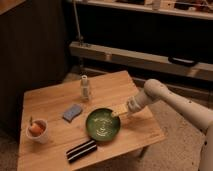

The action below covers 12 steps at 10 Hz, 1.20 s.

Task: Drag the ceramic bowl in a circle

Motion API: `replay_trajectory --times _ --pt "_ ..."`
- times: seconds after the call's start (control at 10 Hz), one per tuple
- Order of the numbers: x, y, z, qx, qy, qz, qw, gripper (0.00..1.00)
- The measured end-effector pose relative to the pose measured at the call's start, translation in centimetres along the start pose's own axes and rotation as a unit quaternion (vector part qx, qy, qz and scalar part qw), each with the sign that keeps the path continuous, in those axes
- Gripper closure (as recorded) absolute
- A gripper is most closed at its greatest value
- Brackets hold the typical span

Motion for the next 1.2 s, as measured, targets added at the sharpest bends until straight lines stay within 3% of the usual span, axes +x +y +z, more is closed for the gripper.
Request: replay_trajectory --times 0.2,0.4,0.6,0.9,1.2 --pt "-0.9 1.8 -1.8 0.002 -0.002 -0.014 0.9999 0.20" --pt "-0.9 2.9 -2.3 0.005 0.009 -0.017 0.9998 0.20" --pt "-0.2 2.9 -1.1 0.002 0.024 -0.015 0.9996 0.22" --pt "0.9 2.8 1.2 -0.002 0.038 -0.015 0.9992 0.46" --pt "1.7 2.4 2.0 -0.005 0.044 -0.010 0.9990 0.49"
